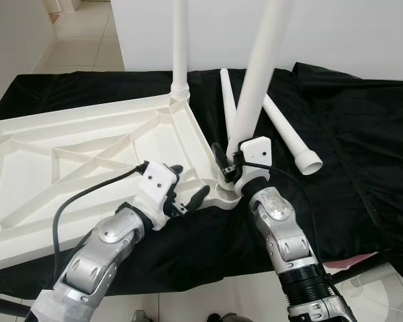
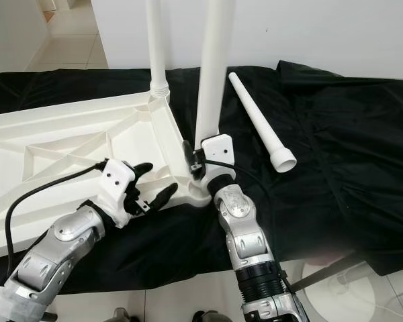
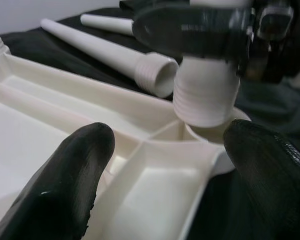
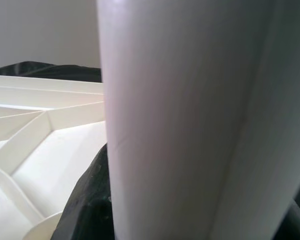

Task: Building children table

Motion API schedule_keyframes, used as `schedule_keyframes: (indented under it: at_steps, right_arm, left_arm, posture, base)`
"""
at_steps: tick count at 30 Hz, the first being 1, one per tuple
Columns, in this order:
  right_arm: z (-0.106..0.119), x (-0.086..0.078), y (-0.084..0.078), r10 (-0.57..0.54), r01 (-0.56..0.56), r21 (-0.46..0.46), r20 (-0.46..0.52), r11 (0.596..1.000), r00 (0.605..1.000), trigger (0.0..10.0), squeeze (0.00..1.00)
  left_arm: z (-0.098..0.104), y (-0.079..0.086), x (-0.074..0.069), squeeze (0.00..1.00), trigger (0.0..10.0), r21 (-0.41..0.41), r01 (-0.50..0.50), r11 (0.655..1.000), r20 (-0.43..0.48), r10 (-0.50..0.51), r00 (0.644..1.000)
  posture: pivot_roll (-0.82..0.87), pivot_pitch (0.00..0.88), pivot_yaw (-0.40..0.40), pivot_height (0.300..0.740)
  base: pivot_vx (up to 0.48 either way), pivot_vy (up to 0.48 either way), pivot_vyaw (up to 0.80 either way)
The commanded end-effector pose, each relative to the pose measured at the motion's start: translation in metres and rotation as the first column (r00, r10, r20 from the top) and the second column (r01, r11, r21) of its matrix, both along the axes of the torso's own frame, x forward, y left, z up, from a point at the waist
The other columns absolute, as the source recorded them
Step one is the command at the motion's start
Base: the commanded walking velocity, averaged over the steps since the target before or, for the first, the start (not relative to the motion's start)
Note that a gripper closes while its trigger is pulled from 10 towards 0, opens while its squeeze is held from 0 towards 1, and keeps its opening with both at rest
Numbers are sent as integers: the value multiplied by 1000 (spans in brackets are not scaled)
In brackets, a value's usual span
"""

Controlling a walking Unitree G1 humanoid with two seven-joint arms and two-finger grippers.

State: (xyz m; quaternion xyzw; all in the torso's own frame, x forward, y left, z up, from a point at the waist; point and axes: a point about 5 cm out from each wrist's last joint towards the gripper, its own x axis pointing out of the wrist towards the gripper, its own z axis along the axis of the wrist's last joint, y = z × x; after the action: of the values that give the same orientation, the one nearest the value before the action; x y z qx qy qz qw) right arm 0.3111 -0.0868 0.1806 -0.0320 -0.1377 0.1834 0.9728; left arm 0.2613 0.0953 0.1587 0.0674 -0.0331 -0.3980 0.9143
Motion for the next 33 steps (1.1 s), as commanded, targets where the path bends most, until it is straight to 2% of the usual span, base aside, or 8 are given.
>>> schedule_keyframes:
  at_steps: [1, 13, 23, 26, 33]
  right_arm:
    - [0, -3, 1, 20, -20, -1, 12, 1000, 1000, 10000, 0]
    - [-14, -7, 0, 93, -94, -44, -20, 995, 995, 10000, 0]
    - [-28, -12, -4, 123, -127, -92, -44, 988, 991, 10000, 0]
    - [-40, -17, -6, 162, -168, -137, -57, 976, 985, 10000, 0]
    - [-47, -21, -7, 192, -201, -137, -75, 970, 979, 10000, 0]
  left_arm:
    - [-6, -6, -13, 0, 10000, 46, 235, 971, -45, -233, 972]
    - [-7, -2, -21, 0, 10000, 105, 281, 954, -60, -276, 959]
    - [-4, 0, -21, 0, 10000, 111, 275, 955, -53, -270, 961]
    - [-2, 1, -21, 0, 10000, 114, 268, 957, -49, -264, 963]
    - [-1, 2, -19, 0, 10000, 116, 261, 958, -46, -258, 965]
  posture:
    - [-25, 90, -41, 740]
    - [-20, 111, -37, 740]
    - [-19, 115, -34, 740]
    - [-17, 116, -33, 740]
    - [-12, 119, -31, 740]
  base:
    - [0, 0, 0]
    - [0, 0, 0]
    - [0, 0, 0]
    - [0, 0, 0]
    - [0, 0, 0]
